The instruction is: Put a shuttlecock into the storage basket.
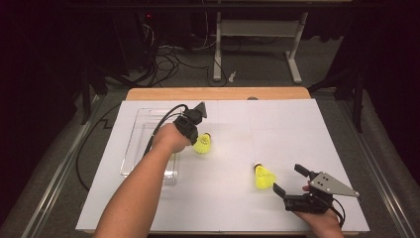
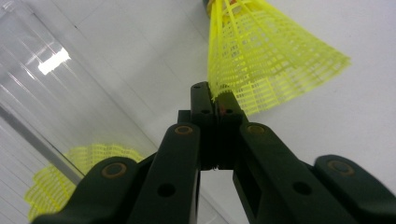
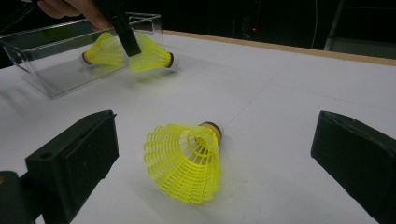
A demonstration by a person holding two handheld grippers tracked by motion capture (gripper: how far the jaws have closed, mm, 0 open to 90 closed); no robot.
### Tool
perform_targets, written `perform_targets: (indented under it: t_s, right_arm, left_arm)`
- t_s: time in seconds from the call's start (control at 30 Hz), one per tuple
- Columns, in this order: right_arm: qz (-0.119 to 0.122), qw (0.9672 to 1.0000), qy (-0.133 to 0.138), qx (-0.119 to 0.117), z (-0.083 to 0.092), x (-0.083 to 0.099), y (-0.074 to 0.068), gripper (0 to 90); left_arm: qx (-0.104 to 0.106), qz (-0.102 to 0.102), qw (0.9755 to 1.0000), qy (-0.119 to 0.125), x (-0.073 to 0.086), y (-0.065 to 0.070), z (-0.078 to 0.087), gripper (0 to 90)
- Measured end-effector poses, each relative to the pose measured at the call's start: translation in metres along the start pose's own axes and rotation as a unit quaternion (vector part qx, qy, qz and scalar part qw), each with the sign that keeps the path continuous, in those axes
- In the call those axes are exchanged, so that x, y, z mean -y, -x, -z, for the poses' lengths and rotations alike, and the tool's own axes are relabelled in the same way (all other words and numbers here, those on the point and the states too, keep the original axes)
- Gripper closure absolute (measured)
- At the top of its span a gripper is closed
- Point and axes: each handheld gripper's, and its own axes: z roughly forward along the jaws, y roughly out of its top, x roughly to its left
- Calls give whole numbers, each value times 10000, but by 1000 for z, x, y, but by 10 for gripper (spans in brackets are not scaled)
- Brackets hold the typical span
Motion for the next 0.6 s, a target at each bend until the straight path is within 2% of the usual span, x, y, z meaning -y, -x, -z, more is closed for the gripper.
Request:
perform_targets:
  t_s: [0.23, 0.6]
  right_arm:
    - [34, 10000, -20, -12, -1, 0, 0, 15]
    - [84, 10000, -23, -21, -1, -1, -2, 16]
  left_arm:
    - [140, -84, 9998, 95, 6, 4, 8, 896]
    - [296, -112, 9993, 189, 29, 4, 19, 895]
